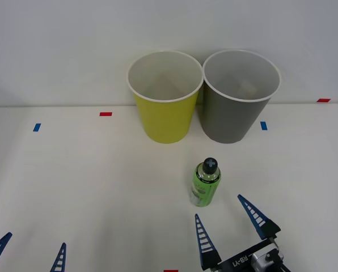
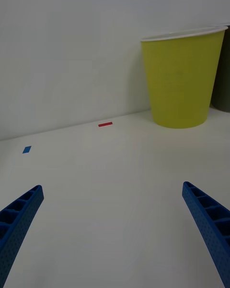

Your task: Put cans in the gray bin and PET bottles in the light green bin.

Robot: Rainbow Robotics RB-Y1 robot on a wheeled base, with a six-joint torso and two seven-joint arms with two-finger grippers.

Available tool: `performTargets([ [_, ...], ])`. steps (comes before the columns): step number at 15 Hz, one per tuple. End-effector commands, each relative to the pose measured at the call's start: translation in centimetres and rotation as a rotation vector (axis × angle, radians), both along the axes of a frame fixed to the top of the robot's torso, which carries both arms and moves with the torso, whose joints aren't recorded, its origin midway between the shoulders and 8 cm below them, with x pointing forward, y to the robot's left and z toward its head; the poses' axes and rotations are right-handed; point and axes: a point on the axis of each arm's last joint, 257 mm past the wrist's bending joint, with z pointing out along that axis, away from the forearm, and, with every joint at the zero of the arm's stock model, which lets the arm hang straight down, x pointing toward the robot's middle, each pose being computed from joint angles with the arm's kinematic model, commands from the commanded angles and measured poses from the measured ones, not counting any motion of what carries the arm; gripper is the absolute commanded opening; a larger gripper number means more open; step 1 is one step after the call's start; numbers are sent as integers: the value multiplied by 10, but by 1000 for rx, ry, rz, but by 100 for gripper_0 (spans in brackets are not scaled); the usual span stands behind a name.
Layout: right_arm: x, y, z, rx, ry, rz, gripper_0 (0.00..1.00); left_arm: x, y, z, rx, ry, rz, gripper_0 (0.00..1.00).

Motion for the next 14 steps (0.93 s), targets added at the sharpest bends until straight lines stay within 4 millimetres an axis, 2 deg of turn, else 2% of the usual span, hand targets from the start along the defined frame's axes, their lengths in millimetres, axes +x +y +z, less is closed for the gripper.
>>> performTargets([
  [1, 21, 9, 3, 4, -17, -11, 100, 0, 0, 0, 0, 0, 0, 100],
  [5, 48, 13, 1, -23, 9, -19, 100, 0, 0, 0, 0, 0, 0, 100],
  [14, 72, 19, 4, -39, 27, -20, 100, 0, 0, 0, 0, 0, 0, 100],
])
